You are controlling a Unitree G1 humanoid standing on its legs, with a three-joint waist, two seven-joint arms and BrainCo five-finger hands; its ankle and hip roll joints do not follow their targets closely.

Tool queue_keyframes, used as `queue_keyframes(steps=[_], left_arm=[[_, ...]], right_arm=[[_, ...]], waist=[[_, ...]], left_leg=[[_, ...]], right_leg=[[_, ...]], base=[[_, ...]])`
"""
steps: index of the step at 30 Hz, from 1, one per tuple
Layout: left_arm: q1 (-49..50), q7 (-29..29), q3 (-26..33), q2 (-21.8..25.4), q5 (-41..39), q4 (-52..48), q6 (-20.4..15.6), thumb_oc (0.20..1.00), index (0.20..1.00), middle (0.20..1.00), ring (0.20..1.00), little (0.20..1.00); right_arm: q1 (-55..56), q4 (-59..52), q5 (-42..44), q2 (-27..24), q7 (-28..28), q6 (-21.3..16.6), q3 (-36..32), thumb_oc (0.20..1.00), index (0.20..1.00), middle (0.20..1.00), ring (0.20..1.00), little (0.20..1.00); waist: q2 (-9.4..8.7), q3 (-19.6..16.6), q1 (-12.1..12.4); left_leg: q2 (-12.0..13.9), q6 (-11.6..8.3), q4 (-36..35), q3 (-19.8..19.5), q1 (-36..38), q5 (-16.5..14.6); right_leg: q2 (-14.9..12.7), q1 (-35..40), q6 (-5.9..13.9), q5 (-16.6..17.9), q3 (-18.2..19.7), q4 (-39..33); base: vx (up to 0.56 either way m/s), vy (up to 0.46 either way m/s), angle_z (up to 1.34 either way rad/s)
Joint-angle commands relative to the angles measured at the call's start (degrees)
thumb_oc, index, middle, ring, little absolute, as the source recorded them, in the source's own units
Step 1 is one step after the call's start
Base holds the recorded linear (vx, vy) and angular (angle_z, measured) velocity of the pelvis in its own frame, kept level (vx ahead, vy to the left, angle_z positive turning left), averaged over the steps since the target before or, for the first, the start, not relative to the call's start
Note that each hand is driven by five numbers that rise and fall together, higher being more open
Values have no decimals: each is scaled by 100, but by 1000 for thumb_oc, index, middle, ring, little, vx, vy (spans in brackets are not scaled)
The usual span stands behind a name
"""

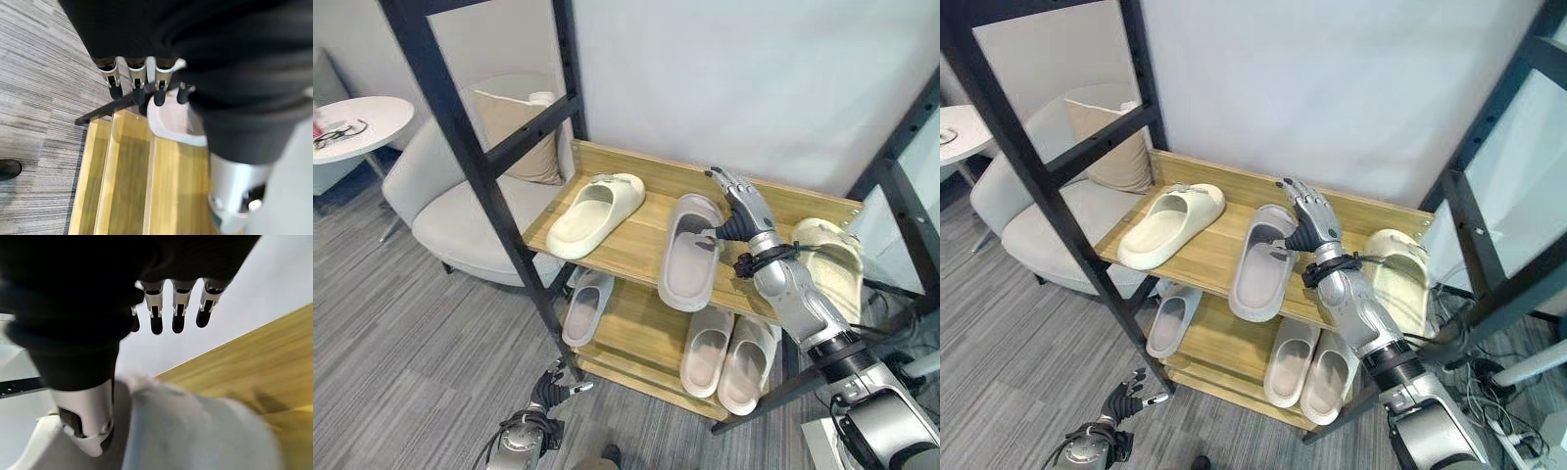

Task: Arrange the slippers neatly on the shoe rack.

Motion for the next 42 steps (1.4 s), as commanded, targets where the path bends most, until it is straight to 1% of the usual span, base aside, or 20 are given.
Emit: queue_keyframes(steps=[1, 3, 6, 11, 16, 17, 20, 22, 24, 25, 27, 33, 35, 39, 42], left_arm=[[-343, -29, -162, 278, -52, -61, -292, 1000, 1000, 1000, 1000, 1000], [-359, -21, -222, 294, -72, -58, -294, 1000, 1000, 1000, 1000, 1000], [-398, -8, -272, 285, -80, -47, -300, 1000, 1000, 1000, 1000, 1000], [-485, 52, -366, 263, -138, -18, -322, 1000, 1000, 1000, 1000, 1000], [-542, 99, -381, 221, -228, 74, -253, 1000, 1000, 1000, 1000, 1000], [-532, 112, -373, 221, -235, 74, -213, 1000, 1000, 1000, 1000, 1000], [-506, 99, -336, 217, -257, 49, -164, 1000, 1000, 1000, 1000, 1000], [-490, 95, -298, 217, -266, 35, -137, 1000, 1000, 1000, 1000, 1000], [-475, 95, -189, 195, -223, 65, -81, 1000, 1000, 1000, 1000, 1000], [-471, 95, -189, 194, -221, 64, -80, 1000, 1000, 1000, 1000, 1000], [-418, 75, -96, 186, -190, 78, -43, 1000, 1000, 1000, 1000, 1000], [-371, 0, 2, 231, -172, 13, 16, 1000, 1000, 1000, 1000, 1000], [-369, -6, 18, 232, -153, 18, 32, 1000, 1000, 1000, 1000, 1000], [-293, -72, 137, 228, -103, 13, 99, 1000, 1000, 1000, 1000, 1000], [-282, -108, 109, 219, -82, 5, 104, 1000, 1000, 1000, 1000, 1000]], right_arm=[[-754, 85, -3, 22, -352, 48, 55, 1000, 1000, 1000, 1000, 1000], [-1009, 405, -73, 40, -375, 134, 152, 1000, 1000, 1000, 1000, 1000], [-1223, 685, -151, 19, -407, 178, 248, 1000, 1000, 1000, 1000, 1000], [-1728, 1460, -426, -33, -400, 442, 516, 1000, 1000, 1000, 1000, 1000], [-2057, 2121, -484, 235, -253, 759, 629, 1000, 1000, 1000, 1000, 1000], [-2148, 2306, -449, 372, -172, 839, 660, 1000, 1000, 1000, 1000, 1000], [-2324, 2550, -305, 628, 33, 905, 724, 1000, 1000, 1000, 1000, 1000], [-2336, 2550, -243, 666, 80, 912, 725, 1000, 1000, 1000, 1000, 1000], [-2230, 2355, -154, 672, 276, 896, 758, 1000, 1000, 1000, 1000, 1000], [-2222, 2341, -158, 669, 284, 901, 757, 1000, 1000, 1000, 1000, 1000], [-1930, 2162, -176, 593, 441, 912, 743, 1000, 1000, 1000, 1000, 1000], [-1526, 2259, -192, 524, 697, 1016, 673, 1000, 1000, 1000, 1000, 1000], [-1468, 2264, -182, 521, 719, 1028, 649, 1000, 1000, 1000, 1000, 1000], [-1004, 2136, -222, 494, 862, 1061, 524, 1000, 1000, 1000, 1000, 1000], [-918, 2231, -237, 514, 884, 1056, 514, 1000, 1000, 1000, 1000, 1000]], waist=[[-315, 83, 216], [-344, 109, 301], [-365, 144, 346], [-425, 203, 420], [-471, 241, 374], [-474, 240, 345], [-478, 222, 267], [-482, 219, 229], [-486, 215, 115], [-484, 213, 114], [-477, 212, 32], [-451, 231, -45], [-449, 233, -59], [-419, 235, -159], [-393, 215, -168]], left_leg=[[5, -40, -27, -38, 24, -329], [-14, -35, -27, -91, -14, -324], [-28, -31, -27, -124, -49, -309], [-42, -30, -27, -172, -93, -295], [-41, -26, -27, -175, -97, -299], [-40, -25, -27, -164, -81, -312], [-30, -28, -27, -136, -52, -330], [-29, -31, -27, -129, -44, -332], [-14, -43, -27, -99, -18, -338], [-14, -43, -27, -98, -18, -338], [-4, -45, -27, -73, 6, -349], [34, -61, -27, -48, 32, -352], [37, -63, -27, -43, 36, -352], [75, -69, -27, 15, 102, -384], [70, -72, -27, 28, 124, -393]], right_leg=[[-756, 269, 689, 670, -16, -194], [-760, 268, 690, 672, -55, -187], [-763, 255, 694, 673, -76, -175], [-761, 241, 688, 678, -115, -158], [-736, 216, 664, 670, -70, -138], [-728, 218, 655, 671, -49, -142], [-721, 220, 635, 670, -15, -147], [-715, 215, 630, 671, 3, -143], [-703, 197, 614, 667, 56, -130], [-702, 196, 613, 666, 56, -129], [-697, 178, 604, 654, 100, -102], [-683, 142, 589, 631, 137, -96], [-677, 137, 587, 625, 145, -92], [-648, 149, 580, 583, 216, -107], [-647, 173, 580, 580, 222, -132]], base=[[1, 16, 17], [-1, 7, 3], [0, 0, 0], [-18, 5, 9], [0, 0, 0], [-4, -4, -3], [0, 0, 0], [-7, -5, -4], [-9, -7, -9], [-5, -10, -13], [0, -16, -9], [0, 0, 0], [-4, -9, -2], [7, -31, -10], [18, -14, -13]])
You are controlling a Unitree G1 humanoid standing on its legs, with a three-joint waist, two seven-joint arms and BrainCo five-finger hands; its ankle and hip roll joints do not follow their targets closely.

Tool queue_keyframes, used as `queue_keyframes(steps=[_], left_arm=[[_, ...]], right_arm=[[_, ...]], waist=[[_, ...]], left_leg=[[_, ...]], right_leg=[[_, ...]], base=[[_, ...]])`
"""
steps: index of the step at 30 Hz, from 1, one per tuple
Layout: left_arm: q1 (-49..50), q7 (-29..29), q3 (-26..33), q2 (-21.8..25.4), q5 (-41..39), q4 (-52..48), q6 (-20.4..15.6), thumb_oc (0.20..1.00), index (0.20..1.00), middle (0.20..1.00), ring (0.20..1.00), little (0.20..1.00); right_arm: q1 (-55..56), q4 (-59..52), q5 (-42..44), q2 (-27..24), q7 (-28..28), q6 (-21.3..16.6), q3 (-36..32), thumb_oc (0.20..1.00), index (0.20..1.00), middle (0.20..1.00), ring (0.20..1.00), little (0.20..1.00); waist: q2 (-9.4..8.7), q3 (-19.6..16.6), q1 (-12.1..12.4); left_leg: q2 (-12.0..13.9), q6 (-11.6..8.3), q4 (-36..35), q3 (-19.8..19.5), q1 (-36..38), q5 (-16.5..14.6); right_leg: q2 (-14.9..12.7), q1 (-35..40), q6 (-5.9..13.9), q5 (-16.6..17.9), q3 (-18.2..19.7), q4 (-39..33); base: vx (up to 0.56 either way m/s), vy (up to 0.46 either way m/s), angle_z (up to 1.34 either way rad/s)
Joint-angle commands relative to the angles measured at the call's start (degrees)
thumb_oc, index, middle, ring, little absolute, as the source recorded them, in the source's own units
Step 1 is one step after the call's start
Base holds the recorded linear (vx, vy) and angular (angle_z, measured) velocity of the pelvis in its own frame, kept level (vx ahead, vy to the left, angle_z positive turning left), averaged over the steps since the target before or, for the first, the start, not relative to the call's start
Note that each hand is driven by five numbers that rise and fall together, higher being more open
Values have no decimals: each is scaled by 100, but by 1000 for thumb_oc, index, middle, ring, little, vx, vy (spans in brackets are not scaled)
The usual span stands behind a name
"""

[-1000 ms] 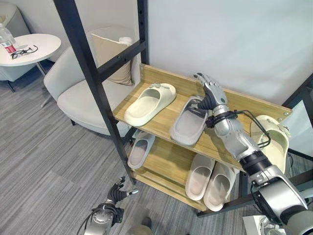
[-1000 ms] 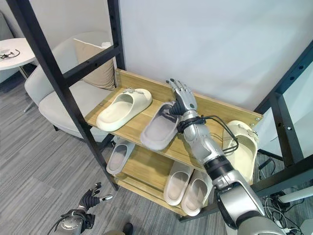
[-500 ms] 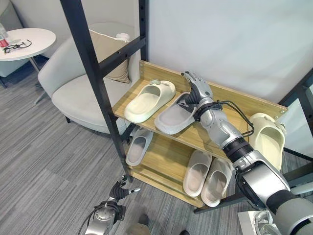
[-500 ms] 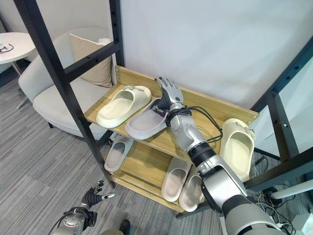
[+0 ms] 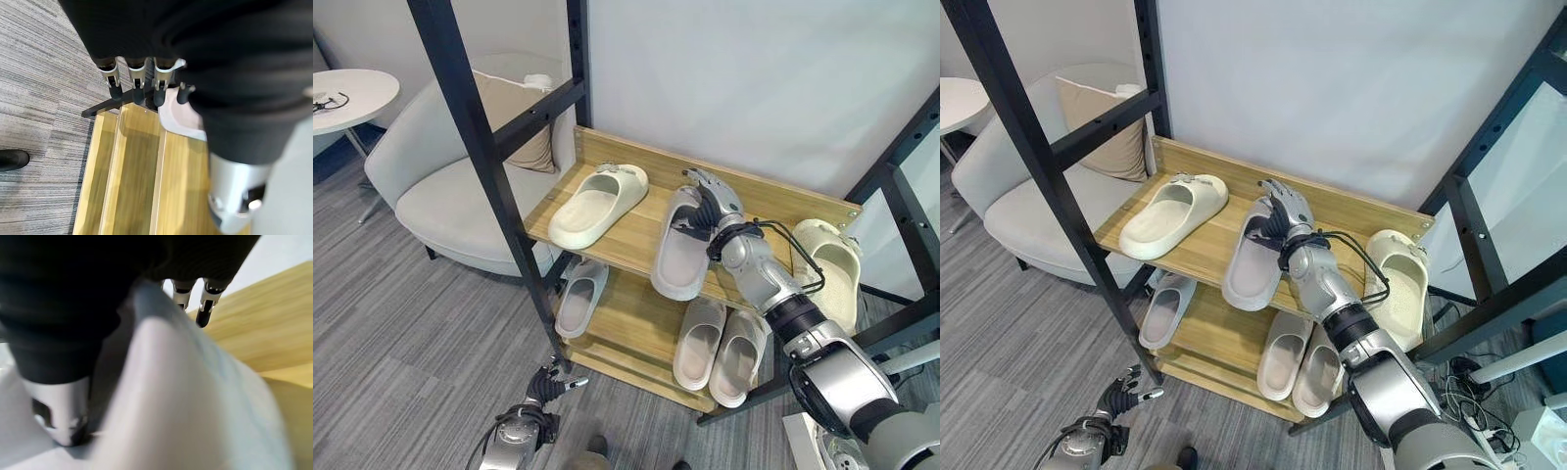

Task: Arrange the slippers neatly on the shoe rack.

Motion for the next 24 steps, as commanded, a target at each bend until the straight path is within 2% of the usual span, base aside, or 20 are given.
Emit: queue_keyframes(steps=[1, 2, 11, 13, 14, 15, 16, 18, 19, 20, 22, 24], left_arm=[[-200, -90, 87, 123, 17, -19, -145, 1000, 1000, 1000, 1000, 1000], [-212, -103, 43, 117, 17, -52, -154, 1000, 1000, 1000, 1000, 1000], [-223, -91, 61, 97, 60, -42, -147, 1000, 1000, 1000, 1000, 1000], [-238, -58, 126, 98, 142, -24, -191, 1000, 1000, 1000, 1000, 1000], [-259, 9, 172, 99, 216, -10, -217, 1000, 1000, 1000, 1000, 1000], [-272, 53, 202, 106, 241, 6, -216, 1000, 1000, 1000, 1000, 1000], [-273, 54, 187, 111, 241, 7, -216, 1000, 1000, 1000, 1000, 1000], [-281, 113, 245, 125, 224, -8, -217, 1000, 1000, 1000, 1000, 1000], [-246, 151, 255, 134, 122, -65, -233, 1000, 1000, 1000, 1000, 1000], [-207, 149, 255, 139, 62, -114, -259, 1000, 1000, 1000, 1000, 1000], [-142, 103, 272, 149, -33, -240, -266, 1000, 1000, 1000, 1000, 1000], [-48, 59, 293, 145, -85, -280, -267, 1000, 1000, 1000, 1000, 1000]], right_arm=[[163, 570, -24, -352, 254, 306, 162, 1000, 1000, 1000, 1000, 1000], [156, 644, -31, -316, 212, 292, 163, 200, 200, 200, 200, 200], [310, 240, 239, -352, -38, 228, -77, 200, 200, 200, 200, 200], [637, -672, 618, -532, -486, -55, -427, 200, 200, 200, 200, 200], [1058, -1783, 958, -629, -912, -327, -946, 200, 200, 200, 200, 200], [1231, -2320, 1150, -606, -1097, -493, -1170, 200, 200, 200, 200, 200], [1270, -2369, 1144, -611, -1077, -476, -1196, 200, 200, 200, 200, 200], [1582, -3261, 1713, -473, -1260, -892, -1548, 200, 200, 200, 200, 200], [1902, -4061, 2714, -190, -1204, -1496, -1746, 200, 200, 200, 200, 200], [1986, -4234, 3322, -59, -959, -1780, -1654, 200, 200, 200, 200, 200], [2164, -4612, 4614, 189, -387, -2167, -1341, 200, 200, 200, 200, 200], [2262, -4896, 5514, 232, 171, -2250, -806, 200, 200, 200, 200, 200]], waist=[[-146, 123, 73], [-116, 115, 79], [-50, 59, 69], [-14, 55, 33], [24, 59, -3], [50, 74, -35], [37, 64, -27], [59, 69, -74], [80, 73, -110], [90, 70, -111], [98, 77, -115], [93, 61, -125]], left_leg=[[80, -18, -27, -125, 72, -369], [84, -23, -27, -118, 82, -369], [67, -20, -27, -119, 118, -393], [64, -15, -27, -118, 140, -401], [66, -9, -27, -114, 161, -405], [81, -13, -27, -105, 189, -435], [69, -6, -27, -109, 163, -402], [73, -1, -27, -96, 161, -398], [80, -2, -27, -71, 165, -390], [90, -11, -27, -60, 191, -407], [98, -26, -27, -34, 188, -389], [106, -49, -27, 1, 156, -345]], right_leg=[[-595, 296, 522, 614, 44, -268], [-593, 310, 516, 604, 38, -285], [-589, 384, 510, 588, 3, -319], [-592, 389, 515, 583, 9, -320], [-589, 392, 518, 564, 17, -315], [-577, 410, 524, 529, 23, -304], [-588, 390, 519, 552, 18, -308], [-587, 377, 517, 538, 23, -300], [-585, 366, 513, 527, 27, -287], [-577, 387, 515, 506, 31, -283], [-581, 377, 511, 515, 34, -288], [-587, 343, 504, 537, 23, -292]], base=[[0, 0, 0], [0, 0, 0], [0, 0, 0], [15, 2, 3], [34, -1, 5], [13, -2, 5], [0, 0, 0], [-1, -16, -5], [-6, -20, -9], [0, -22, -5], [-11, -10, -2], [-20, -24, -8]])
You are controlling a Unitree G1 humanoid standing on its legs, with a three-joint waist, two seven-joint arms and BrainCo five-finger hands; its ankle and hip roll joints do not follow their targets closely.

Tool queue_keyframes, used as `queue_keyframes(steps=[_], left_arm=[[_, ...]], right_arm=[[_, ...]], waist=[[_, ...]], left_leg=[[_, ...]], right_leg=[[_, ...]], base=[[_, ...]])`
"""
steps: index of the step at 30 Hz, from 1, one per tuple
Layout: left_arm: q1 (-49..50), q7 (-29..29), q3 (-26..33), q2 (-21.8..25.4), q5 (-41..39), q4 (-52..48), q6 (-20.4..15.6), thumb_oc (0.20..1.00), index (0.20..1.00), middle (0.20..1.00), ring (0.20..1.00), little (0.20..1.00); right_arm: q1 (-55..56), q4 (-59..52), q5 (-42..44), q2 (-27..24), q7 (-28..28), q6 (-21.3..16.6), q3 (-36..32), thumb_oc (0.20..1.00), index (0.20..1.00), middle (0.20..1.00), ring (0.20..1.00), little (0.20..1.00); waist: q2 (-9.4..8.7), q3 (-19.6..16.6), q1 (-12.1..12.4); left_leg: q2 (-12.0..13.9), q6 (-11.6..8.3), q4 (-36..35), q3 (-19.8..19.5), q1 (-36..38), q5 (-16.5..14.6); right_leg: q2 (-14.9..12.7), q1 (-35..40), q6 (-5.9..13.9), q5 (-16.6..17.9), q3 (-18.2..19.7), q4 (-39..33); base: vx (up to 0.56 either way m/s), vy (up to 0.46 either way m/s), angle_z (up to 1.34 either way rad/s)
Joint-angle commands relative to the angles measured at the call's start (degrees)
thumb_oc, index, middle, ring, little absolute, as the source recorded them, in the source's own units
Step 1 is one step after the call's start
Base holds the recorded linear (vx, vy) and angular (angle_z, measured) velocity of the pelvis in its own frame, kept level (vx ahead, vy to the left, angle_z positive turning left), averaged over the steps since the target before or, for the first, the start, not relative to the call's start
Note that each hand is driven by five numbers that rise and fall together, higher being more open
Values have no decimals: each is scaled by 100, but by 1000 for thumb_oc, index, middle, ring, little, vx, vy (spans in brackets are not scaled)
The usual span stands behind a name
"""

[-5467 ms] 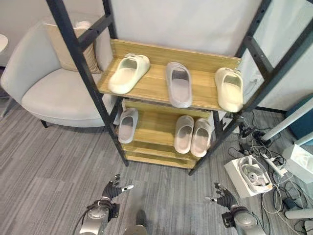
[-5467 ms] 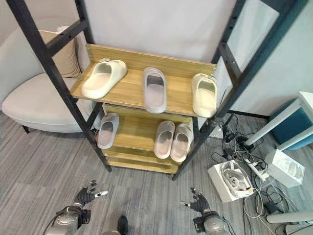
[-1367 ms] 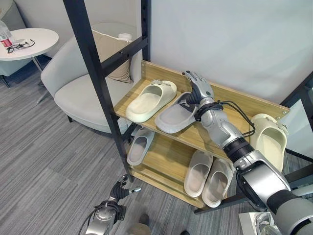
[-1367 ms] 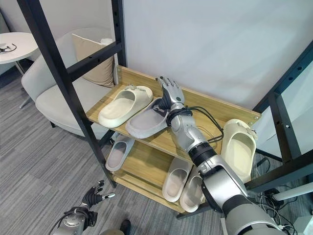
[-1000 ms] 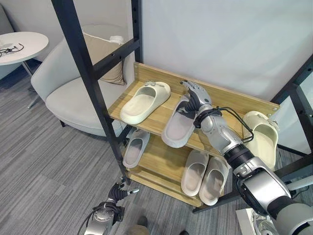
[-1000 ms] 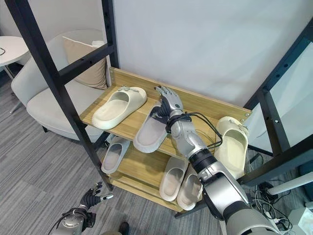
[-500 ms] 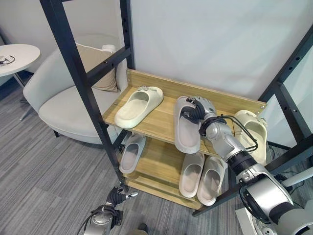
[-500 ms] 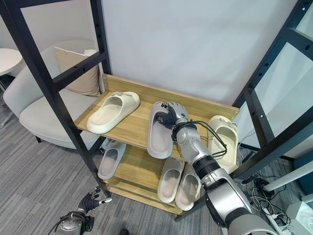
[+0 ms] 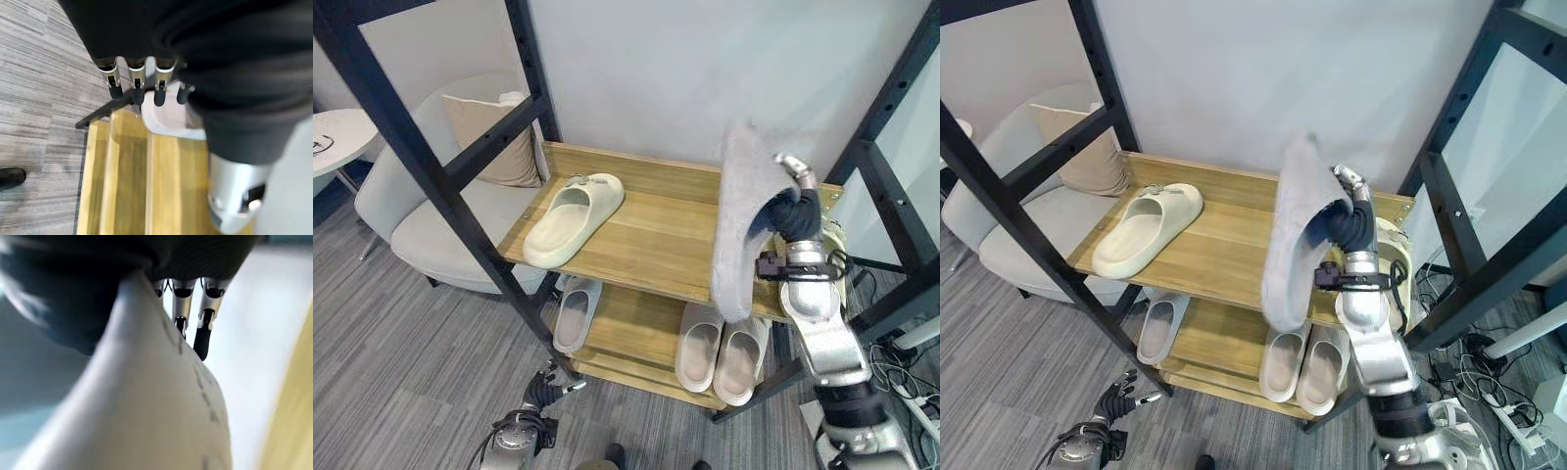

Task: Arrange the slippers neatly on the shoe rack.

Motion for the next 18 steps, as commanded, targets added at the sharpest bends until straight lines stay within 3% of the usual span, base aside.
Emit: queue_keyframes(steps=[1, 2, 3, 8, 10, 15, 18], left_arm=[[-226, -12, 62, 325, -182, -49, -263, 1000, 1000, 1000, 1000, 1000], [-221, -15, 51, 298, -212, -8, -289, 1000, 1000, 1000, 1000, 1000], [-219, -16, 54, 296, -212, -8, -290, 1000, 1000, 1000, 1000, 1000], [-326, 85, -18, 217, -333, -39, -415, 1000, 1000, 1000, 1000, 1000], [-350, 123, 13, 215, -362, -14, -443, 1000, 1000, 1000, 1000, 1000], [-501, 303, 283, 273, -474, 82, -573, 1000, 1000, 1000, 1000, 1000], [-708, 570, 401, 350, -508, 166, -670, 1000, 1000, 1000, 1000, 1000]], right_arm=[[-391, -284, 1465, -31, 953, -529, 454, 200, 200, 200, 200, 200], [-445, -405, 2128, 16, 1417, -472, 943, 200, 200, 200, 200, 200], [-446, -402, 2135, 14, 1423, -474, 945, 200, 200, 200, 200, 200], [-721, -203, 2633, 220, 2195, -138, 2333, 200, 200, 200, 200, 200], [-698, -107, 2644, 250, 2291, -92, 2506, 200, 200, 200, 200, 200], [-462, 411, 1489, 17, 2480, 13, 2912, 200, 200, 200, 200, 200], [-451, 1077, -397, -190, 1978, -94, 2758, 200, 200, 200, 200, 200]], waist=[[-399, 43, 240], [-393, 43, 255], [-391, 42, 251], [-379, 114, 349], [-378, 132, 356], [-370, 353, 350], [-317, 753, 360]], left_leg=[[111, -136, -27, -8, 76, -375], [125, -160, -27, 9, 82, -368], [126, -161, -27, 8, 83, -369], [183, -227, -27, 11, 67, -324], [186, -237, -27, 5, 62, -315], [228, -265, -27, -13, 8, -280], [249, -225, -27, -71, -105, -182]], right_leg=[[-680, 78, 571, 334, 6, 103], [-676, 74, 564, 329, -4, 108], [-675, 74, 563, 328, -5, 108], [-657, 74, 552, 305, -95, 129], [-658, 78, 551, 301, -116, 139], [-659, -28, 563, 244, -163, 287], [-686, -260, 553, 171, -155, 558]], base=[[-15, -31, 0], [-6, -25, 6], [0, 0, 0], [-5, -14, -2], [-12, -10, 4], [-49, -9, 4], [-175, -4, 2]])
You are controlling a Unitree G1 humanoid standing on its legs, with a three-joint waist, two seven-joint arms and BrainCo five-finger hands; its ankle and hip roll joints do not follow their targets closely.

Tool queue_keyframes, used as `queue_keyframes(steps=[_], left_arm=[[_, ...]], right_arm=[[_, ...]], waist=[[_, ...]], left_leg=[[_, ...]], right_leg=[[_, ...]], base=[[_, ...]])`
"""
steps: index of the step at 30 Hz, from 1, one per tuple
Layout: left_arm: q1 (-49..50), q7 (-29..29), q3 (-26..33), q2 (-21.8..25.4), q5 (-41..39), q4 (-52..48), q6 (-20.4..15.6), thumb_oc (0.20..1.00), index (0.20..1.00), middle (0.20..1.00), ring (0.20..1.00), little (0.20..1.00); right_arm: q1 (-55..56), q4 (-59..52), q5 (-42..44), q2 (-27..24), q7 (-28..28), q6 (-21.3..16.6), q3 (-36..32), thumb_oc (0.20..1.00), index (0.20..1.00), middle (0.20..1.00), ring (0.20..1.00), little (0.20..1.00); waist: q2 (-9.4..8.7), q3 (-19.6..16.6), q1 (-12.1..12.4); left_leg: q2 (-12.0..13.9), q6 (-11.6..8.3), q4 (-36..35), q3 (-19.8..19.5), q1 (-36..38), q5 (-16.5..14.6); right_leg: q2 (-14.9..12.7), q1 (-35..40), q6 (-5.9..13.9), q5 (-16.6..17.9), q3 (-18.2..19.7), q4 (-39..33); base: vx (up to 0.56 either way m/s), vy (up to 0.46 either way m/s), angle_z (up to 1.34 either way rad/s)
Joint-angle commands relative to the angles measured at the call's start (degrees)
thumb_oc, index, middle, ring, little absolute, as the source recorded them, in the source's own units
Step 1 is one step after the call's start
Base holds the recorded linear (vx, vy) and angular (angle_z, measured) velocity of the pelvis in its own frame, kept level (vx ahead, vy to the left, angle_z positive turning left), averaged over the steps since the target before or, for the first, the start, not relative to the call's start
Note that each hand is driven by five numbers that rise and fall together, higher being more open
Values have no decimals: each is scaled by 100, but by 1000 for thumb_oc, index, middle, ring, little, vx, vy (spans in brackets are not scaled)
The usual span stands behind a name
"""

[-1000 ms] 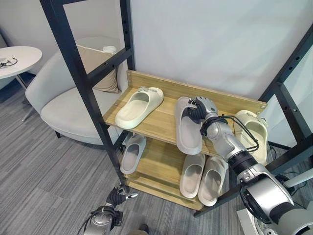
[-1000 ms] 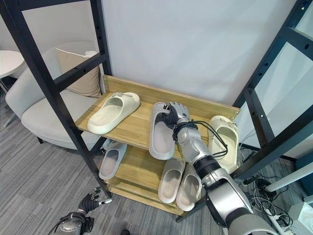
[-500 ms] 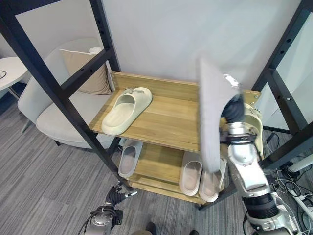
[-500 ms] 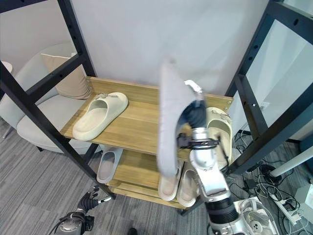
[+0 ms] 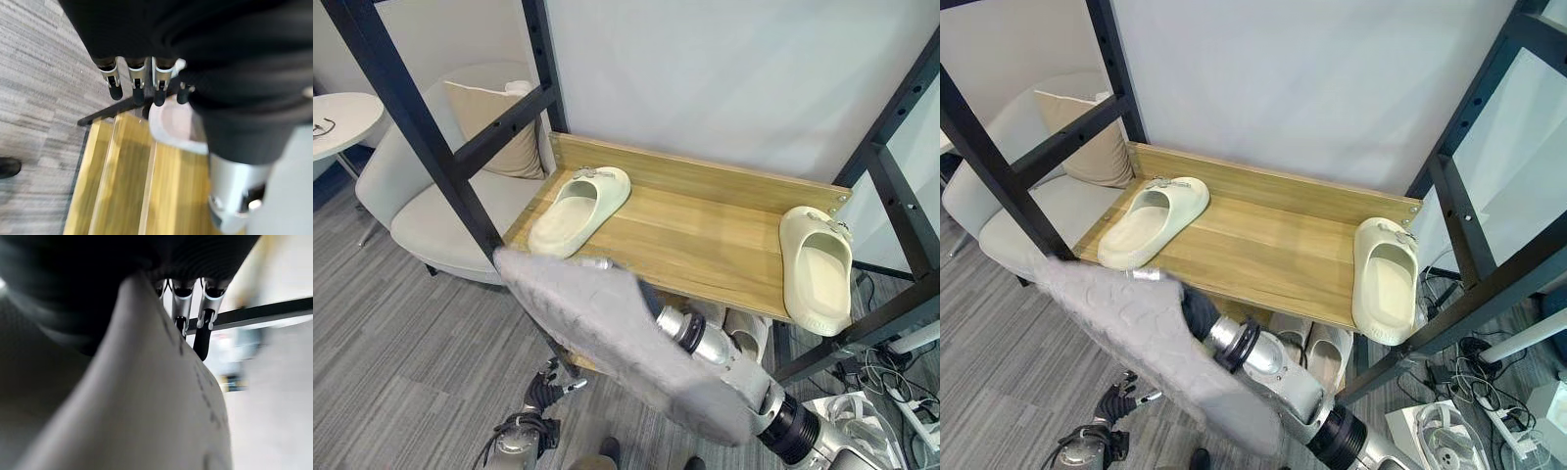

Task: Arrange the slippers neatly on the shoe rack.

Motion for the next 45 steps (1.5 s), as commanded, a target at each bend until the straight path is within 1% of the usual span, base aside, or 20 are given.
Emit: queue_keyframes(steps=[1, 2, 3, 4, 5, 6, 7, 8, 9, 12, 13, 14, 17, 19, 22, 30, 40, 43, 44, 45], left_arm=[[-735, 481, 107, 351, -271, 131, -458, 1000, 1000, 1000, 1000, 1000], [-968, 806, -35, 383, -325, -12, -598, 1000, 1000, 1000, 1000, 1000], [-1232, 988, -212, 405, -360, -67, -694, 1000, 1000, 1000, 1000, 1000], [-1254, 990, -214, 407, -361, -58, -696, 1000, 1000, 1000, 1000, 1000], [-1454, 1108, -371, 435, -396, -156, -795, 1000, 1000, 1000, 1000, 1000], [-1764, 1224, -643, 469, -505, -487, -923, 1000, 1000, 1000, 1000, 1000], [-1868, 1234, -723, 462, -584, -606, -938, 1000, 1000, 1000, 1000, 1000], [-1873, 1234, -725, 465, -585, -606, -937, 1000, 1000, 1000, 1000, 1000], [-2158, 1240, -922, 427, -693, -852, -999, 1000, 1000, 1000, 1000, 1000], [-2334, 1200, -1009, 414, -751, -1054, -996, 1000, 1000, 1000, 1000, 1000], [-2410, 1164, -1077, 400, -753, -1156, -1015, 1000, 1000, 1000, 1000, 1000], [-2452, 1140, -1106, 391, -767, -1219, -1004, 1000, 1000, 1000, 1000, 1000], [-2559, 1074, -1188, 371, -768, -1291, -984, 1000, 1000, 1000, 1000, 1000], [-2591, 991, -1291, 369, -783, -1383, -973, 1000, 1000, 1000, 1000, 1000], [-2489, 891, -1394, 410, -823, -1608, -972, 1000, 1000, 1000, 1000, 1000], [-2406, 892, -1508, 529, -885, -1892, -927, 1000, 1000, 1000, 1000, 1000], [-2584, 1064, -1629, 511, -901, -2104, -916, 1000, 1000, 1000, 1000, 1000], [-2479, 997, -1739, 627, -935, -2364, -929, 1000, 1000, 1000, 1000, 1000], [-2431, 949, -1777, 675, -964, -2440, -930, 1000, 1000, 1000, 1000, 1000], [-2416, 930, -1801, 693, -961, -2465, -925, 1000, 1000, 1000, 1000, 1000]], right_arm=[[-479, 129, -2425, 82, -812, -358, -348, 200, 200, 200, 200, 200], [-797, 698, -3580, 125, -1666, -339, -519, 200, 200, 200, 200, 200], [-1126, 1085, -4147, 187, -2214, -293, -607, 200, 200, 200, 200, 200], [-1149, 1111, -4155, 197, -2230, -304, -610, 200, 200, 200, 200, 200], [-1440, 1499, -4358, 319, -2639, -243, -705, 200, 200, 200, 200, 200], [-1995, 2210, -4729, 351, -3394, -9, -985, 200, 200, 200, 200, 200], [-2143, 2421, -4817, 341, -3598, 103, -1110, 200, 200, 200, 200, 200], [-2150, 2430, -4818, 344, -3603, 99, -1112, 200, 200, 200, 200, 200], [-2567, 2867, -4940, 233, -4032, 358, -1423, 200, 200, 200, 200, 200], [-2871, 3071, -4998, 29, -4221, 536, -1677, 200, 200, 200, 200, 200], [-3063, 3270, -5039, -87, -4330, 639, -1776, 200, 200, 200, 200, 200], [-3197, 3411, -5073, -180, -4413, 701, -1816, 200, 200, 200, 200, 200], [-3528, 3690, -5148, -376, -4498, 820, -1869, 200, 200, 200, 200, 200], [-3933, 4170, -5224, -622, -4577, 1011, -1847, 200, 200, 200, 200, 200], [-4200, 4652, -5170, -792, -4662, 1131, -1817, 200, 200, 200, 200, 200], [-4549, 5515, -4732, -567, -4633, 1087, -1608, 200, 200, 200, 200, 200], [-4648, 5920, -4399, -182, -4816, 1085, -1573, 200, 200, 200, 200, 200], [-4948, 6506, -4266, -284, -4939, 1180, -1630, 200, 200, 200, 200, 200], [-5088, 6696, -4218, -369, -4981, 1197, -1583, 435, 435, 435, 435, 435], [-5148, 6803, -4215, -392, -4956, 1209, -1538, 1000, 1000, 1000, 1000, 1000]], waist=[[-140, 700, 229], [-43, 1121, 301], [23, 1339, 349], [13, 1329, 344], [52, 1451, 398], [156, 1570, 494], [171, 1520, 517], [166, 1501, 515], [196, 1480, 540], [185, 1409, 552], [197, 1396, 559], [197, 1391, 587], [176, 1348, 609], [167, 1336, 634], [167, 1319, 646], [201, 1413, 699], [276, 1444, 737], [346, 1454, 784], [361, 1449, 807], [366, 1450, 823]], left_leg=[[233, -127, 24, -36, 10, -124], [261, -95, 475, -98, -418, -146], [280, -85, 857, -187, -811, -211], [274, -78, 885, -194, -866, -203], [265, -75, 1202, -293, -1246, -251], [194, -57, 1620, -496, -1909, -258], [142, -41, 1750, -580, -2168, -271], [141, -40, 1769, -585, -2205, -277], [110, -17, 2060, -695, -2655, -327], [85, 7, 2342, -767, -3041, -425], [93, -19, 2501, -831, -3127, -633], [84, -14, 2648, -852, -3255, -697], [79, 6, 2948, -871, -3542, -824], [65, 45, 3320, -912, -3830, -979], [45, 83, 3752, -967, -4116, -1193], [-1, 147, 4198, -1027, -4450, -1387], [-120, 202, 4148, -1164, -4614, -1392], [-171, 198, 4092, -1169, -4613, -1373], [-183, 199, 4070, -1166, -4606, -1368], [-191, 201, 4069, -1169, -4610, -1363]], right_leg=[[-668, -84, 496, 279, -89, 398], [-764, -402, 448, 256, -75, 721], [-829, -673, 416, 216, -63, 981], [-837, -711, 411, 230, -68, 983], [-883, -941, 393, 193, -73, 1160], [-955, -1393, 346, 150, -121, 1478], [-972, -1575, 335, 121, -142, 1588], [-975, -1605, 334, 116, -145, 1602], [-1040, -1967, 320, 34, -183, 1888], [-1087, -2318, 294, -76, -179, 2176], [-1083, -2441, 351, -260, -114, 2385], [-1095, -2551, 337, -331, -97, 2519], [-1104, -2807, 313, -435, -56, 2755], [-1130, -3051, 285, -581, -36, 3061], [-1146, -3270, 243, -779, -27, 3367], [-1139, -3536, 212, -949, -104, 3693], [-1163, -3615, 231, -1013, -255, 3710], [-1202, -3639, 245, -997, -274, 3713], [-1208, -3649, 250, -987, -272, 3712], [-1211, -3656, 249, -981, -269, 3714]], base=[[-386, 20, 2], [-468, 11, 7], [-377, 9, 11], [-262, -16, 23], [-303, -19, 41], [-339, -21, 36], [-228, -7, 35], [-138, 26, 42], [-93, 27, 60], [-57, 32, 40], [15, 27, 25], [37, 15, 25], [-22, 36, 15], [-3, 45, 1], [46, 49, 1], [11, 27, 3], [10, 9, 7], [14, 46, 10], [6, 37, 8], [7, 19, 4]])
